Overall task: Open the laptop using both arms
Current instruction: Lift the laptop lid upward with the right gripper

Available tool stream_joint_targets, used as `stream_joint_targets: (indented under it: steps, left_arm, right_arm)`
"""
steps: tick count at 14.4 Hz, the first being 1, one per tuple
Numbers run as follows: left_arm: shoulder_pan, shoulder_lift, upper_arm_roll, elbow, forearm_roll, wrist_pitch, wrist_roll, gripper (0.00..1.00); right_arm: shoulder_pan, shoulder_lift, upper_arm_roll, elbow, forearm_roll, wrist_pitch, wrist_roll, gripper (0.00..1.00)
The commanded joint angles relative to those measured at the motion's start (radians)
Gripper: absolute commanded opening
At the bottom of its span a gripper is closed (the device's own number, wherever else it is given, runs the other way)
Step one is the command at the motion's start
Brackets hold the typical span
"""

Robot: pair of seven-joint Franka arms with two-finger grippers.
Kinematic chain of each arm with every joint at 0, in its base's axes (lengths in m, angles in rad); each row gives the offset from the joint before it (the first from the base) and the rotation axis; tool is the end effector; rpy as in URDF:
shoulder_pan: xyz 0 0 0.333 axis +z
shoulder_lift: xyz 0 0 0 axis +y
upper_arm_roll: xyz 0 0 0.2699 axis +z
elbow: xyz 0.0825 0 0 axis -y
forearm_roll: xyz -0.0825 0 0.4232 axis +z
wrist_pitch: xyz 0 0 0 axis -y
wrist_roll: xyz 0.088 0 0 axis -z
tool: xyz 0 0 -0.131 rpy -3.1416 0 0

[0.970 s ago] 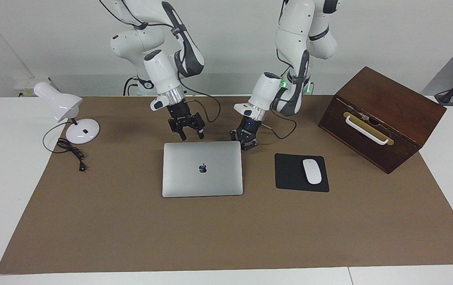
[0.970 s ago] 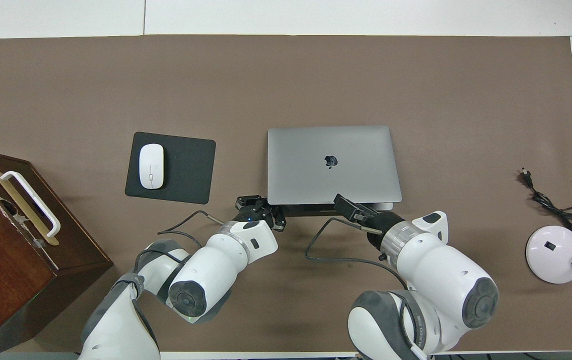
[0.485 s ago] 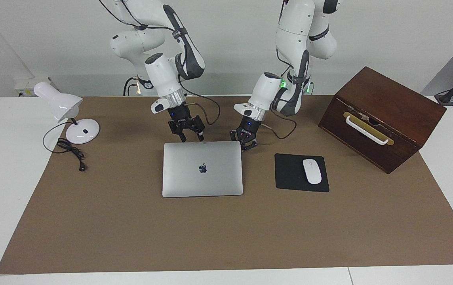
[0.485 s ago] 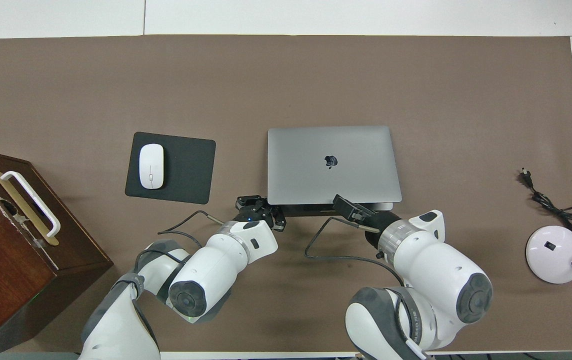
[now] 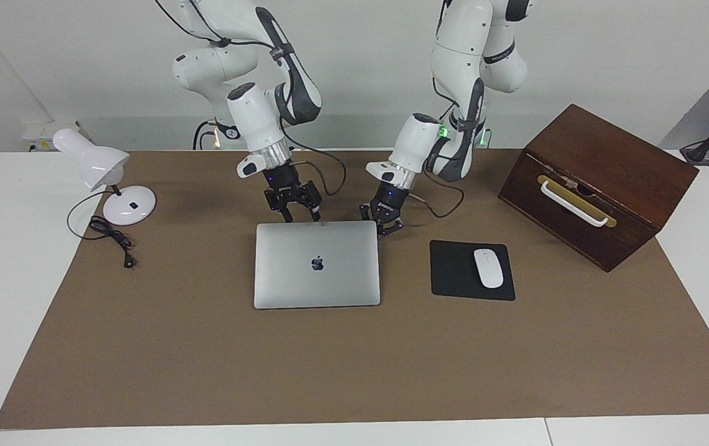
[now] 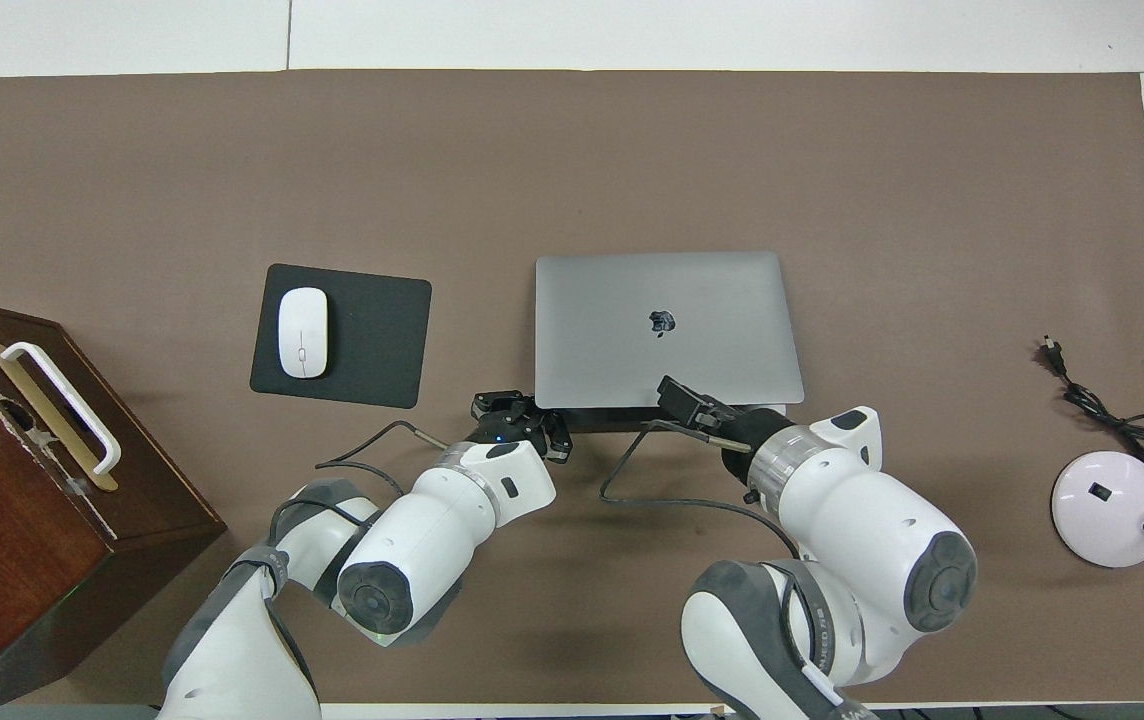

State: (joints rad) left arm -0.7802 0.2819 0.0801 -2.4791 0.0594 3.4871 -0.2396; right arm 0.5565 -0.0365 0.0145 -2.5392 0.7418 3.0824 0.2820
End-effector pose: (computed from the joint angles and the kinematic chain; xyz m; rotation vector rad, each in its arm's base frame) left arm 0.4100 -0.3527 0.1677 2.5877 -0.7101 0.9222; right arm 0.4665 0.2353 0.2413 -2.5762 0.5754 -0.5286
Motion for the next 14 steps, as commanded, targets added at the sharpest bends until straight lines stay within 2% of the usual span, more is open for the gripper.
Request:
stream_joint_targets:
  steps: [1, 5, 9, 14]
  left_arm:
    - [-0.005, 0.056, 0.001, 0.019, 0.027, 0.015, -0.004, 0.0]
    - [-0.005, 0.056, 0.001, 0.019, 0.027, 0.015, -0.006, 0.0]
    - [-0.005, 0.056, 0.001, 0.017, 0.027, 0.015, -0.004, 0.0]
    - [-0.005, 0.056, 0.001, 0.019, 0.028, 0.015, -0.006, 0.0]
  right_arm:
    - [-0.009, 0.053, 0.004, 0.06, 0.028, 0.012, -0.003, 1.0]
    - [-0.012, 0.073, 0.002, 0.106, 0.028, -0.004, -0.006, 1.0]
    - [-0.047, 0.098, -0.007, 0.194, 0.013, -0.114, -0.006, 1.0]
    - [-0.058, 0.107, -0.008, 0.226, 0.011, -0.142, -0.007, 1.0]
